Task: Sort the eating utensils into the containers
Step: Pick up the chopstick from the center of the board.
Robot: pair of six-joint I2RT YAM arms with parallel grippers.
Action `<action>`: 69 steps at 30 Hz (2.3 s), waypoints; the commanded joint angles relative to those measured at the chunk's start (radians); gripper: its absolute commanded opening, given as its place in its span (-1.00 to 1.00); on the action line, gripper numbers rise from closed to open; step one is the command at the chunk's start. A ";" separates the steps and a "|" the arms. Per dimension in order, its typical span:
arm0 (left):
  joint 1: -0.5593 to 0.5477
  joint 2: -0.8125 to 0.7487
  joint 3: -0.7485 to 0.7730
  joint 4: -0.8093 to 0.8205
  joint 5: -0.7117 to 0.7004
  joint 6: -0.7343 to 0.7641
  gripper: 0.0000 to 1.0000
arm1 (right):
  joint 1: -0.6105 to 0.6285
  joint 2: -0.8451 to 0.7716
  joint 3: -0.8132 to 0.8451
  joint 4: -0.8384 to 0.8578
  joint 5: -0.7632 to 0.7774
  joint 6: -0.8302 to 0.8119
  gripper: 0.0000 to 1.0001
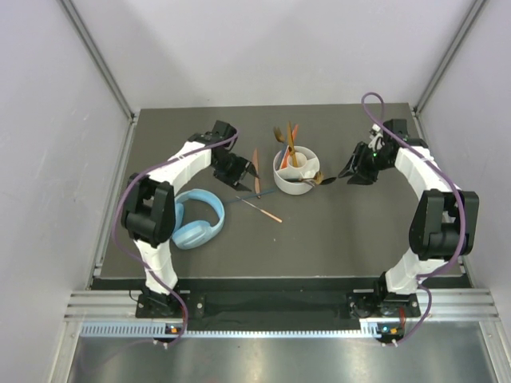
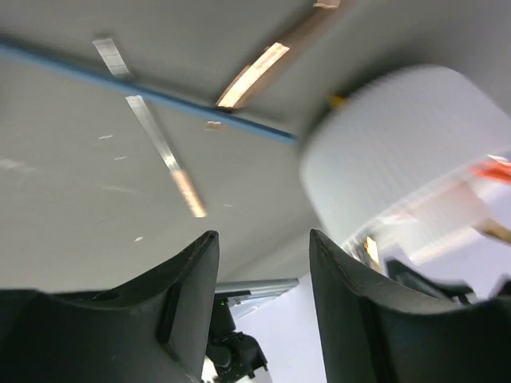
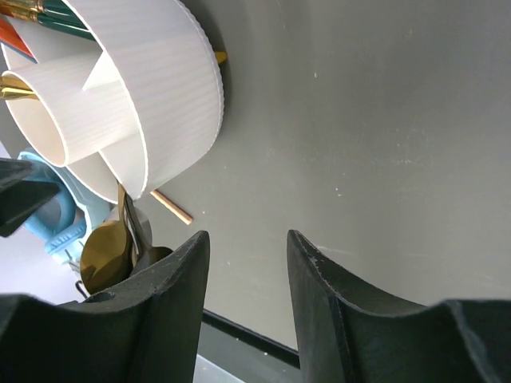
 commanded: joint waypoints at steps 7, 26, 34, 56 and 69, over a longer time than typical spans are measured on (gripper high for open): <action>-0.023 -0.029 -0.093 -0.224 -0.145 -0.188 0.07 | -0.005 -0.018 -0.015 0.051 -0.041 0.009 -0.12; -0.019 0.109 0.018 -0.285 -0.389 -0.275 -0.01 | -0.005 0.023 0.000 0.054 -0.073 0.023 -0.14; -0.017 0.179 0.080 -0.325 -0.415 -0.259 -0.03 | -0.008 0.028 0.002 0.055 -0.076 0.026 -0.14; -0.017 0.310 0.199 -0.379 -0.452 -0.093 -1.00 | -0.031 0.048 0.014 0.057 -0.084 0.046 -0.14; 0.021 0.353 0.474 -0.367 -0.325 0.188 -1.00 | -0.031 0.072 0.039 0.058 -0.081 0.054 -0.14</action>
